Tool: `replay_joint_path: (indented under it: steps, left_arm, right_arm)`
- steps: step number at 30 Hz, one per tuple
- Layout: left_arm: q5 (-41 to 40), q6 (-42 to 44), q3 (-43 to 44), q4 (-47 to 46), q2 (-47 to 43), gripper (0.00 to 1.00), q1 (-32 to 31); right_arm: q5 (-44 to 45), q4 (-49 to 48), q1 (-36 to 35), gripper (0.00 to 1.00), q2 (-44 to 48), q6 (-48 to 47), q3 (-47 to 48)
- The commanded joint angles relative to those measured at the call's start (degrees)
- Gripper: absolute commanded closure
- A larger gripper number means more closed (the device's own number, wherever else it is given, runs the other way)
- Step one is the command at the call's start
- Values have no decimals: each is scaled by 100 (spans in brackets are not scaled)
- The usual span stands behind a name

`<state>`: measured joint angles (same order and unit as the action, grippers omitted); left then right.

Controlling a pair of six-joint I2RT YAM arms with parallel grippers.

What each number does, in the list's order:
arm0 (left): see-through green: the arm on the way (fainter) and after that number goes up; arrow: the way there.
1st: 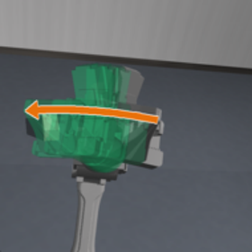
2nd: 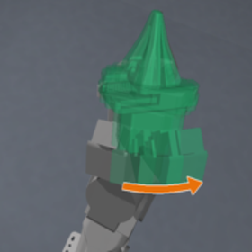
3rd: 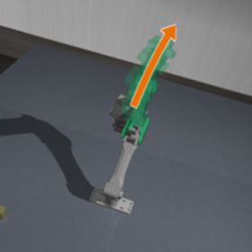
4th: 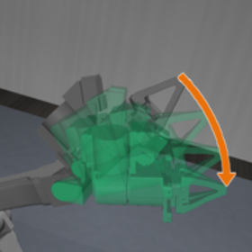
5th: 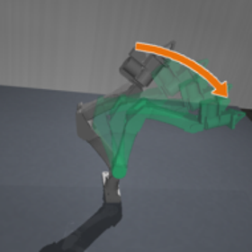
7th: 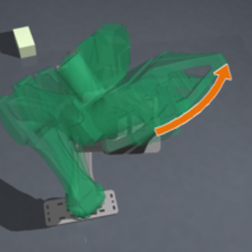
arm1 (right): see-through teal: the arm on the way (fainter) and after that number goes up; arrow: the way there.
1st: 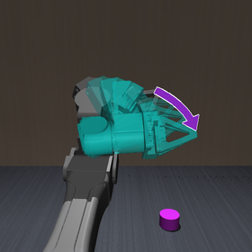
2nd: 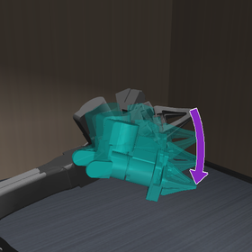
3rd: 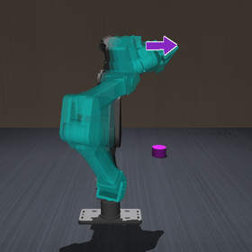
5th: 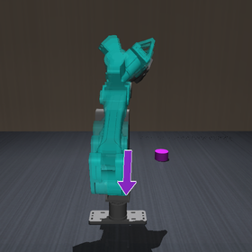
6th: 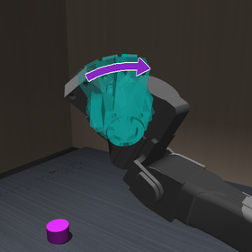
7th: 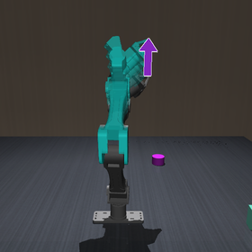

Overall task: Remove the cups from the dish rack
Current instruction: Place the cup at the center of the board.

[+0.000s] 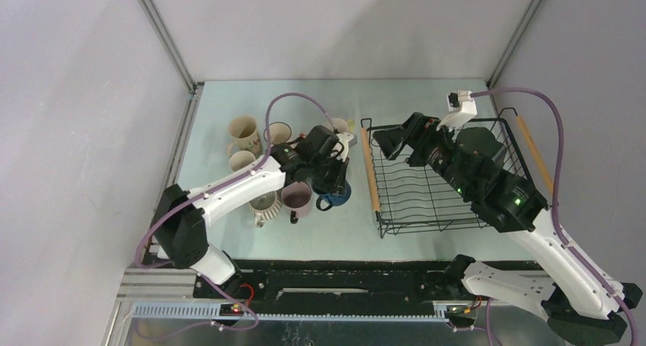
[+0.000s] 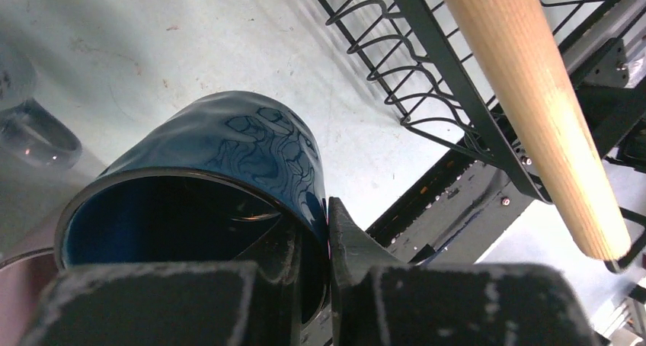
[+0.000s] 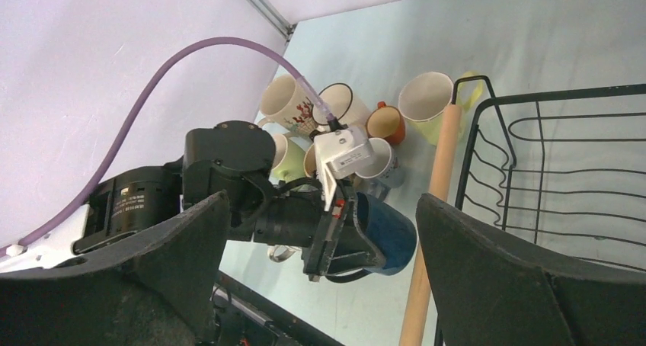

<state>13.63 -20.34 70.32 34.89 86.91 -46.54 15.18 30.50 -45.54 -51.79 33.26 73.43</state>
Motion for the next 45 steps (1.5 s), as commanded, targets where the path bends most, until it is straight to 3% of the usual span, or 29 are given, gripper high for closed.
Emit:
replay_joint_path:
  steps: [1, 34, 45]
  left_arm:
    - [-398, 233, 704, -188, 178, 100, -187]
    - [-1347, 62, 511, -220, 1355, 100, -503]
    - [-1593, -87, 88, -699, 825, 100, -527]
  right_arm:
    - [198, -9, -54, 2, 89, -58, -5]
    - [161, -38, -52, 2, -15, -16, -88]
    - [136, -63, -56, 2, -25, -7, -134]
